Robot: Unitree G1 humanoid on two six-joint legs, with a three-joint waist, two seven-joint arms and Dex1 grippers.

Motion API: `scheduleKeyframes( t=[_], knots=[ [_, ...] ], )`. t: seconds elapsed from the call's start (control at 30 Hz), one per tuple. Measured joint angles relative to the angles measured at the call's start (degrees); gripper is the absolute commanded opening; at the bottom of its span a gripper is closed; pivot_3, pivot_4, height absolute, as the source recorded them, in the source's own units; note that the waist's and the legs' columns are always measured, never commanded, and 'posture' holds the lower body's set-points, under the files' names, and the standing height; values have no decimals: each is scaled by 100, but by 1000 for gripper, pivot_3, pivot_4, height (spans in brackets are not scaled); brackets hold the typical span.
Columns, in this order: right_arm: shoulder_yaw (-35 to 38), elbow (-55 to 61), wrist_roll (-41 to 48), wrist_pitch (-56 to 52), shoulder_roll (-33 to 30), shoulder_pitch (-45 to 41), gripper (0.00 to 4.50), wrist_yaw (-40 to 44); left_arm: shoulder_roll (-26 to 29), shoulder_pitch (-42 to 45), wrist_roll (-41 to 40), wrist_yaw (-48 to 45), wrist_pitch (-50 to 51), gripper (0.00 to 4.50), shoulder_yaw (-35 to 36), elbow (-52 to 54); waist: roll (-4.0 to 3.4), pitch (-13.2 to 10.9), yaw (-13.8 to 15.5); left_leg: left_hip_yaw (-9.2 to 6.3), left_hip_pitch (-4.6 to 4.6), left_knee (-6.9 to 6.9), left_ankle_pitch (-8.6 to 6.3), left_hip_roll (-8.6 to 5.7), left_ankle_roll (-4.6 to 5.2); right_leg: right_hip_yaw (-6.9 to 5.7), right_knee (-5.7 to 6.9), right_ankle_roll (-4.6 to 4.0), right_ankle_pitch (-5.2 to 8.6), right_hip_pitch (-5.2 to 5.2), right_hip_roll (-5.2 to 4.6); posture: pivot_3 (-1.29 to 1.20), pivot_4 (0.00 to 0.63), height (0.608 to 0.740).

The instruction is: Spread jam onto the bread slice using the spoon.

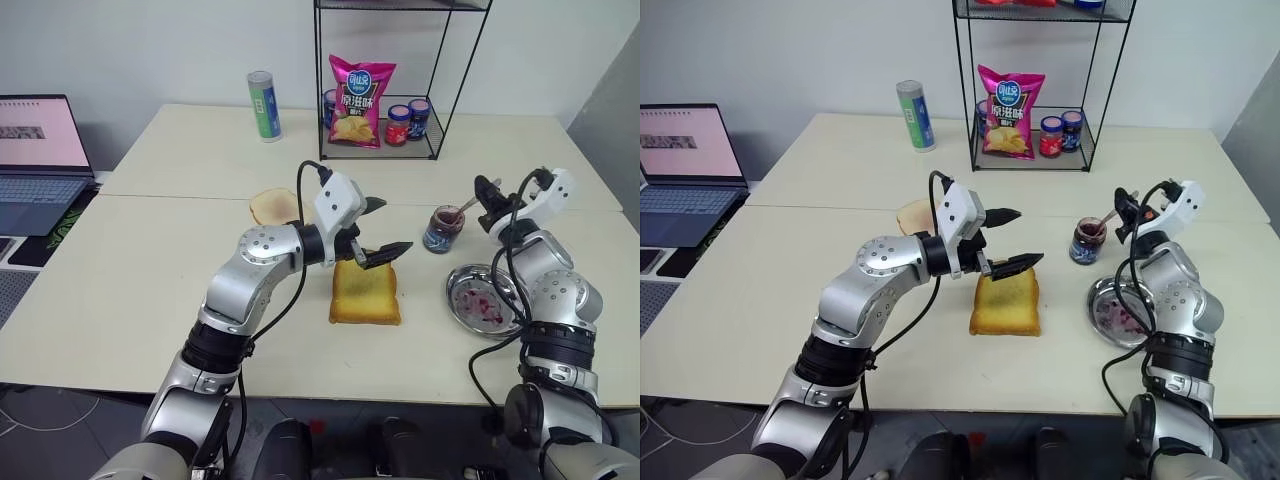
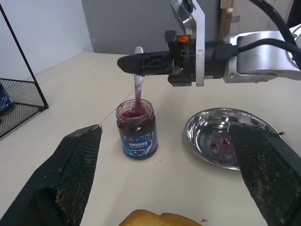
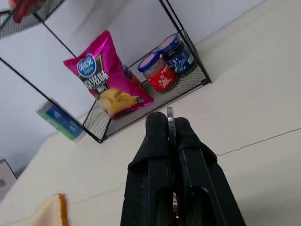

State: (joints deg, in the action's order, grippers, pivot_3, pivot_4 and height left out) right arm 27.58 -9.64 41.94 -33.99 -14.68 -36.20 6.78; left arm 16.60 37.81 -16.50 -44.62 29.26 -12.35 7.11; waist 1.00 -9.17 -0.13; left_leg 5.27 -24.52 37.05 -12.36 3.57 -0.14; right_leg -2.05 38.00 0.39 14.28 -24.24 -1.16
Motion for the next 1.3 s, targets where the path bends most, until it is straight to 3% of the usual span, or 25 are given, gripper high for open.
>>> scheduleKeyframes(
  t=[0.67,1.07,1.3],
  knots=[
    [779,-179,791,-8,124,-160,25,-720,65,9,4,1,-101,4500,0,-53,0,0,-1,2,1,0,0,0,0,2,1,0,0,0,0,0,150,740],
    [1797,-234,2342,207,626,-590,25,-1638,95,76,-158,-232,-178,4500,157,-72,-3,1,-20,2,2,-1,0,2,0,3,3,0,0,0,1,0,150,740],
    [1246,956,3261,-239,888,-570,25,-2169,595,-270,-490,-534,-181,4500,531,247,-10,1,-97,3,4,-7,0,7,0,5,4,0,0,-2,1,0,150,740]
  ],
)
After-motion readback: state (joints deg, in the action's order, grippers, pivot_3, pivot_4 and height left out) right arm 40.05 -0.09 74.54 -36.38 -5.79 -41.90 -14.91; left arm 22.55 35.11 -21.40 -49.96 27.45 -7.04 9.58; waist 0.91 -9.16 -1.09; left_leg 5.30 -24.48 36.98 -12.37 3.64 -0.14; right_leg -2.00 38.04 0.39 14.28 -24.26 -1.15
